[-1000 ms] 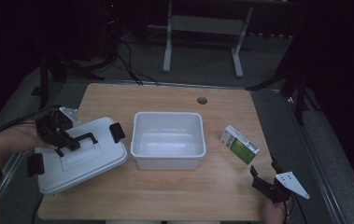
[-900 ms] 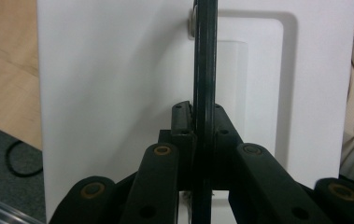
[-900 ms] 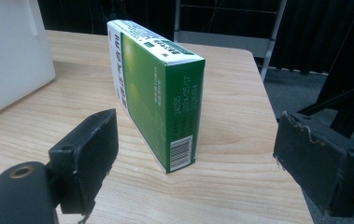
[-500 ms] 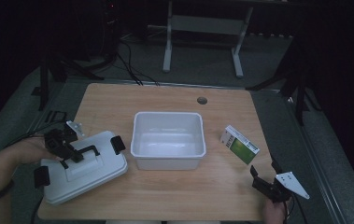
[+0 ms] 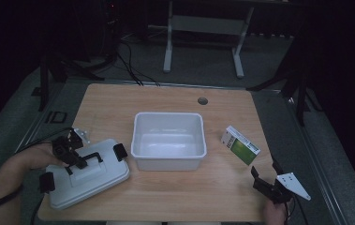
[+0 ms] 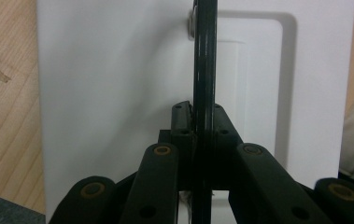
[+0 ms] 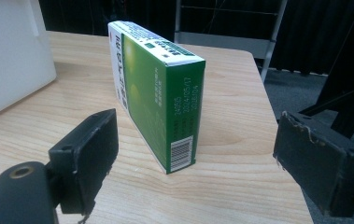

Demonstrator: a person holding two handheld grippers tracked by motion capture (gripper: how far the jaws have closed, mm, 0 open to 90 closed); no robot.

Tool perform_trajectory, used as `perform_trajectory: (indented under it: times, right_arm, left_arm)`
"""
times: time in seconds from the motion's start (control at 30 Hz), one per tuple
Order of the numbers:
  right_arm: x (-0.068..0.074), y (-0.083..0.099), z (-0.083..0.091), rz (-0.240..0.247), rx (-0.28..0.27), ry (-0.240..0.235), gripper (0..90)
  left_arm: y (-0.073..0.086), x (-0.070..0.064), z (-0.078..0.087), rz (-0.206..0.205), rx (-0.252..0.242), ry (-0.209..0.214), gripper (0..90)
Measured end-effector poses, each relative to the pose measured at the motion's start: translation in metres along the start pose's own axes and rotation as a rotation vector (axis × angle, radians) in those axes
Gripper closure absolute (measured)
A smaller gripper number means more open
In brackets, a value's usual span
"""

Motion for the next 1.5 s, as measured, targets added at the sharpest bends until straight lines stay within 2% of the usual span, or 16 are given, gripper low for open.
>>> perform_trajectory:
  times: [0.23,0.37,0.53,0.63,0.7,0.8,0.83,0.87,0.93,1.0,1.1,1.23,1.3,1.33,1.4,1.5]
  right_arm:
    - [0.0,0.0,0.0,0.0,0.0,0.0,13.4]
    - [0.0,0.0,0.0,-0.004,-0.002,-0.001,13.4]
    - [0.0,0.0,0.0,0.0,0.0,-0.001,13.5]
    - [0.0,0.0,0.0,0.002,0.0,-0.002,13.4]
    - [0.0,0.0,0.0,0.001,0.001,-0.003,13.4]
    - [0.0,0.0,0.0,0.0,0.004,-0.005,13.5]
    - [0.0,0.0,-0.001,-0.001,0.008,-0.008,13.8]
    - [0.0,0.0,-0.001,-0.003,0.019,-0.009,13.8]
    - [0.0,0.0,-0.001,-0.002,0.026,-0.011,13.8]
    - [0.001,0.0,-0.002,-0.004,0.043,-0.014,13.7]
    - [0.001,0.001,-0.004,-0.004,0.069,-0.029,13.4]
    - [-0.001,0.002,-0.006,-0.012,0.135,-0.061,13.2]
    - [-0.003,0.001,-0.005,-0.014,0.149,-0.058,13.0]
    - [-0.003,0.001,-0.005,-0.014,0.149,-0.058,13.0]
    - [-0.004,-0.002,-0.003,-0.024,0.156,-0.109,12.7]
    - [-0.003,-0.005,-0.003,-0.012,0.196,-0.166,12.8]
  left_arm:
    - [-0.001,0.004,-0.01,-0.008,0.032,-0.011,84.0]
    - [-0.002,0.005,-0.016,-0.008,0.041,-0.002,83.9]
    - [-0.003,0.007,-0.02,-0.001,0.06,-0.006,83.7]
    - [-0.004,0.01,-0.019,0.018,0.047,-0.011,83.1]
    - [-0.005,0.012,-0.016,0.041,0.017,-0.016,70.6]
    - [-0.006,0.014,-0.015,0.058,0.006,-0.052,40.1]
    - [-0.005,0.015,-0.014,0.065,-0.001,-0.049,35.5]
    - [-0.005,0.015,-0.014,0.067,-0.003,-0.045,24.9]
    - [-0.004,0.015,-0.014,0.071,-0.003,-0.062,17.0]
    - [-0.003,0.015,-0.014,0.062,0.001,-0.077,13.4]
    - [-0.001,0.013,-0.014,0.049,-0.018,-0.099,11.0]
    - [0.001,0.011,-0.01,0.024,-0.053,-0.134,8.7]
    - [0.0,0.009,-0.007,0.003,-0.074,-0.163,8.7]
    - [0.0,0.009,-0.007,0.003,-0.074,-0.163,8.7]
    - [0.0,0.007,-0.002,-0.012,-0.099,-0.176,8.7]
    - [0.0,0.005,-0.001,-0.013,-0.094,-0.171,8.8]
Point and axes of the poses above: each handheld gripper's, and its own axes: z roughly backward along the jaws, y roughly out of its underside, x roughly to its left, the point moved 4 cm from there along -z, roughly forward along the jaws, and after that the axes turned 5 degrees about y, right-handed, at the moved point
